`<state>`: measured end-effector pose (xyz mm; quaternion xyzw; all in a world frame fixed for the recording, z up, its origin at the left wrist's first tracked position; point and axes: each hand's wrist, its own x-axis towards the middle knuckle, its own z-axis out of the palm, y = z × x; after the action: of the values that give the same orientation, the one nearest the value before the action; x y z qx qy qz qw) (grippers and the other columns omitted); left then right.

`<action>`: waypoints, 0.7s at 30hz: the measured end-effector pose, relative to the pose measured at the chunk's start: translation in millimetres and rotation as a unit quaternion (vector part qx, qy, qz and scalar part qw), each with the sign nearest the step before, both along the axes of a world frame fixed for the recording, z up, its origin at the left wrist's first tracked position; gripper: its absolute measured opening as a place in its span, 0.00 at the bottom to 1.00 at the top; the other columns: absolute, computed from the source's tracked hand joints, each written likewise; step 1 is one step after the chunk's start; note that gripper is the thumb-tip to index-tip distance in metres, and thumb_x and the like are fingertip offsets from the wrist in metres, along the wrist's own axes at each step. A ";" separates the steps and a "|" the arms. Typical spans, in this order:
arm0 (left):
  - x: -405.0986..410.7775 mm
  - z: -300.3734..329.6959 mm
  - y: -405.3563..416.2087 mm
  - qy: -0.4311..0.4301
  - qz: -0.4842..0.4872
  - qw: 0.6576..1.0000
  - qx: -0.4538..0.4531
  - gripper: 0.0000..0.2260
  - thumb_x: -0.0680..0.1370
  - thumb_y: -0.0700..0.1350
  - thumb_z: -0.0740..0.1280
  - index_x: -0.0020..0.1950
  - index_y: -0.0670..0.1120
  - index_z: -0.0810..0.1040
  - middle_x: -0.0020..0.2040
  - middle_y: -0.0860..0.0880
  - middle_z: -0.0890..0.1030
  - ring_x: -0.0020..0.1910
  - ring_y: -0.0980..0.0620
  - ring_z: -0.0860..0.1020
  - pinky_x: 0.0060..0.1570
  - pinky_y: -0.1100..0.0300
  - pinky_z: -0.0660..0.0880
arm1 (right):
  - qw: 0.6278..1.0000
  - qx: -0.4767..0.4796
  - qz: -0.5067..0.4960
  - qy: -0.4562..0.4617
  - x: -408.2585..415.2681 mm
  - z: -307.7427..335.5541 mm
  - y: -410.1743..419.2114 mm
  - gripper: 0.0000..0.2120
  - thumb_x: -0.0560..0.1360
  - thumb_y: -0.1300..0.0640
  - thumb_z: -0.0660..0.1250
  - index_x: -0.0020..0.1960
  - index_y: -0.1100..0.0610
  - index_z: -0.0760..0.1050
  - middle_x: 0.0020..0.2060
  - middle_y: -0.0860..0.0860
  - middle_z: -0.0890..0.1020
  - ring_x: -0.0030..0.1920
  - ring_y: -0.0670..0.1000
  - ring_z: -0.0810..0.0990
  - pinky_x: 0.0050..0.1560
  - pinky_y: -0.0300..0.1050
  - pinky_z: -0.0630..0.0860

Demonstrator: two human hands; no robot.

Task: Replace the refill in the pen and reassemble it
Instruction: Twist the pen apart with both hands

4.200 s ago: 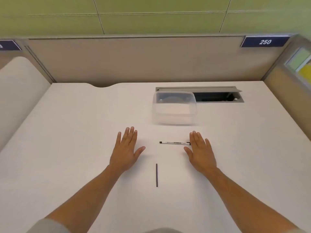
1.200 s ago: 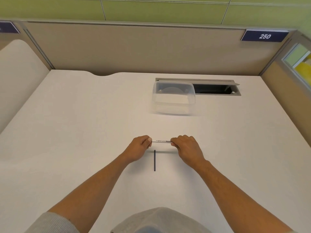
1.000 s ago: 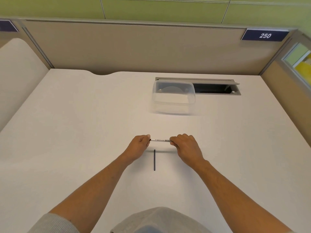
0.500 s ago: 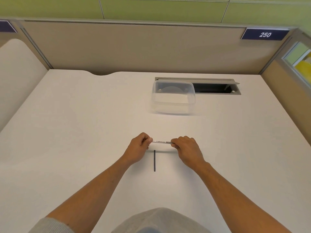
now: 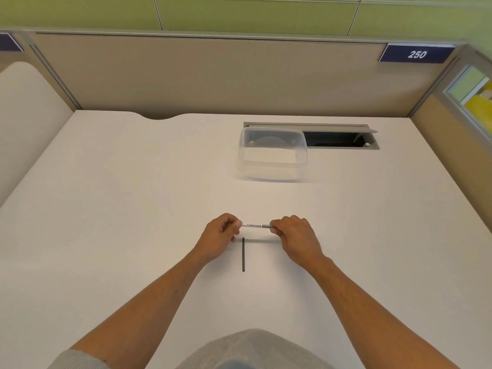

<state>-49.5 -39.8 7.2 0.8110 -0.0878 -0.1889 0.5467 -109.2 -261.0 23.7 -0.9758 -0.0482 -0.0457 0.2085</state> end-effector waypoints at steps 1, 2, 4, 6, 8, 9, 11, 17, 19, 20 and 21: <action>0.1 -0.5 0.9 -0.004 -0.004 1.000 -0.004 0.07 0.80 0.45 0.64 0.44 0.45 0.77 0.37 0.51 0.80 0.31 0.57 0.77 0.34 0.68 0.71 | 1.000 0.000 0.000 0.001 0.0 0.0 -0.3 0.08 0.79 0.56 0.60 0.52 0.55 0.78 0.39 0.53 0.82 0.42 0.57 0.75 0.43 0.50 0.67; 0.2 -0.8 1.3 -0.008 -0.007 1.000 -0.005 0.06 0.80 0.44 0.64 0.45 0.44 0.77 0.37 0.51 0.79 0.31 0.57 0.77 0.34 0.70 0.71 | 1.000 -0.001 0.001 0.002 -0.1 0.0 -0.3 0.08 0.79 0.56 0.60 0.52 0.55 0.78 0.39 0.53 0.82 0.42 0.57 0.75 0.43 0.50 0.67; -0.9 0.0 1.0 -0.013 -0.015 1.000 0.011 0.07 0.81 0.43 0.63 0.44 0.43 0.75 0.36 0.50 0.77 0.31 0.57 0.76 0.34 0.71 0.69 | 1.000 -0.001 0.004 0.002 -0.3 0.3 0.8 0.08 0.79 0.56 0.60 0.52 0.55 0.78 0.39 0.52 0.82 0.42 0.56 0.75 0.43 0.50 0.66; -2.6 0.7 -0.2 -0.015 -0.019 0.999 0.036 0.09 0.81 0.44 0.60 0.42 0.45 0.73 0.34 0.49 0.75 0.31 0.55 0.73 0.32 0.69 0.67 | 1.000 -0.002 0.006 -0.002 -0.7 0.7 2.0 0.08 0.79 0.56 0.61 0.51 0.55 0.78 0.39 0.53 0.81 0.42 0.57 0.74 0.42 0.50 0.66; -3.3 1.2 -1.1 -0.012 -0.013 0.998 0.054 0.13 0.82 0.46 0.59 0.38 0.47 0.72 0.32 0.49 0.73 0.31 0.53 0.70 0.32 0.65 0.66 | 1.000 -0.005 0.006 -0.006 -0.9 1.2 2.4 0.07 0.79 0.57 0.62 0.50 0.55 0.79 0.37 0.53 0.81 0.41 0.57 0.74 0.41 0.49 0.66; -3.3 1.6 -1.6 -0.006 -0.008 0.998 0.057 0.14 0.82 0.47 0.59 0.36 0.47 0.71 0.31 0.49 0.72 0.31 0.52 0.69 0.33 0.61 0.66 | 1.000 -0.006 0.007 -0.009 -0.9 1.4 2.5 0.07 0.79 0.57 0.62 0.50 0.55 0.79 0.37 0.53 0.81 0.40 0.57 0.74 0.41 0.50 0.66; -3.3 3.3 -3.8 0.017 0.005 0.999 0.045 0.18 0.82 0.49 0.58 0.32 0.48 0.68 0.29 0.50 0.69 0.31 0.48 0.66 0.35 0.56 0.64 | 1.000 -0.007 0.007 -0.011 -1.2 1.6 2.7 0.07 0.78 0.57 0.62 0.50 0.55 0.79 0.37 0.53 0.81 0.40 0.57 0.75 0.40 0.50 0.66; -4.0 5.8 -6.3 0.075 0.037 0.996 -0.013 0.23 0.81 0.55 0.59 0.27 0.48 0.68 0.24 0.52 0.67 0.25 0.51 0.65 0.31 0.58 0.63 | 1.000 -0.005 0.009 -0.011 -1.2 2.6 4.9 0.07 0.79 0.57 0.62 0.51 0.55 0.79 0.38 0.53 0.82 0.41 0.57 0.75 0.41 0.50 0.66; -4.6 3.6 -3.4 0.046 0.015 0.999 0.001 0.20 0.81 0.54 0.60 0.33 0.46 0.74 0.26 0.51 0.74 0.26 0.52 0.70 0.32 0.58 0.66 | 1.000 -0.005 0.006 -0.009 -1.5 2.9 3.5 0.08 0.79 0.57 0.62 0.51 0.55 0.79 0.38 0.53 0.82 0.41 0.58 0.75 0.41 0.50 0.66; -4.7 2.3 -2.0 0.033 0.006 0.999 0.001 0.17 0.81 0.52 0.61 0.37 0.45 0.75 0.29 0.51 0.77 0.28 0.54 0.73 0.32 0.60 0.68 | 1.000 -0.004 0.003 -0.008 -1.9 2.9 2.8 0.08 0.79 0.57 0.62 0.51 0.56 0.79 0.38 0.54 0.82 0.42 0.58 0.75 0.42 0.50 0.66; -4.8 1.1 -0.9 0.024 0.001 1.000 -0.003 0.13 0.81 0.50 0.62 0.40 0.44 0.75 0.32 0.51 0.78 0.29 0.55 0.74 0.33 0.62 0.68 | 1.000 -0.002 0.002 -0.006 -2.3 2.9 2.3 0.08 0.79 0.57 0.61 0.51 0.56 0.79 0.38 0.54 0.82 0.42 0.58 0.75 0.42 0.50 0.66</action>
<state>-54.2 -40.7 8.3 0.8049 -0.0744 -0.2076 0.5509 -111.4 -258.7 26.6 -0.9757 -0.0513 -0.0512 0.2068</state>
